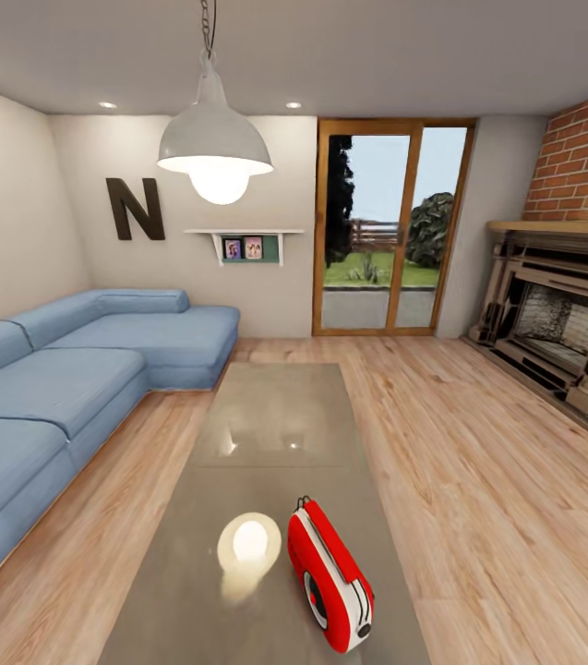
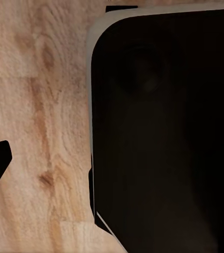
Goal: Turn on the radio receiver that's on the table in the living room.
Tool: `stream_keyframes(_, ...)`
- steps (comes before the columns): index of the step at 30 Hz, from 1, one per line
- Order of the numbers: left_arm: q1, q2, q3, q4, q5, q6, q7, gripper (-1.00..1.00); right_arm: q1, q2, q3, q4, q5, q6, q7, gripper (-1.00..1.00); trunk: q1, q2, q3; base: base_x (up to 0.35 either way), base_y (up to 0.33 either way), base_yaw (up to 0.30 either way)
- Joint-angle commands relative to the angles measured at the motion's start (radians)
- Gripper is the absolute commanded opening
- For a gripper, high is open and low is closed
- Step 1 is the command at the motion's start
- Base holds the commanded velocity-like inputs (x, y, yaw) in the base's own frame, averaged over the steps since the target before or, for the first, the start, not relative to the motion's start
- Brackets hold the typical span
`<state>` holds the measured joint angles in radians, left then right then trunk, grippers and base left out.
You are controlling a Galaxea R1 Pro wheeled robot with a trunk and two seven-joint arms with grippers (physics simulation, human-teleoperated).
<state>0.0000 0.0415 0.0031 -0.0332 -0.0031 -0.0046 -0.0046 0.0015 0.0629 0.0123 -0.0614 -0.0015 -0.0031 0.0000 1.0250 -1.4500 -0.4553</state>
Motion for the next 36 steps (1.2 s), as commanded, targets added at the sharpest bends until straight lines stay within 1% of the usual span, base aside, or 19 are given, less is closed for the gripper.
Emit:
stream_keyframes(1, 0.0, 0.0, 0.0, 0.0, 0.0, 0.0, 0.0, 1.0, 0.0, 0.0, 0.0, 0.0, 0.0, 0.0, 0.0, 1.0, 0.0, 0.0, 0.0, 0.019, 0.0, 0.0)
stream_keyframes(6, 0.0, 0.0, 0.0, 0.0, 0.0, 0.0, 0.0, 1.0, 0.0, 0.0, 0.0, 0.0, 0.0, 0.0, 0.0, 1.0, 0.0, 0.0, -0.001, 0.003, 0.0, 0.039)
stream_keyframes(14, 0.0, 0.0, 0.0, 0.0, 0.0, 0.0, 0.0, 1.0, 0.0, 0.001, 0.0, 0.0, 0.0, 0.0, 0.0, 1.0, 0.0, 0.0, -0.006, 0.0, 0.0, 0.178)
stream_keyframes(36, 0.0, 0.0, 0.0, -0.001, 0.0, 0.0, 0.0, 1.0, 0.0, -0.001, 0.0, 0.0, 0.001, 0.0, 0.0, 1.0, 0.0, 0.0, -0.007, 0.0, 0.0, 0.007)
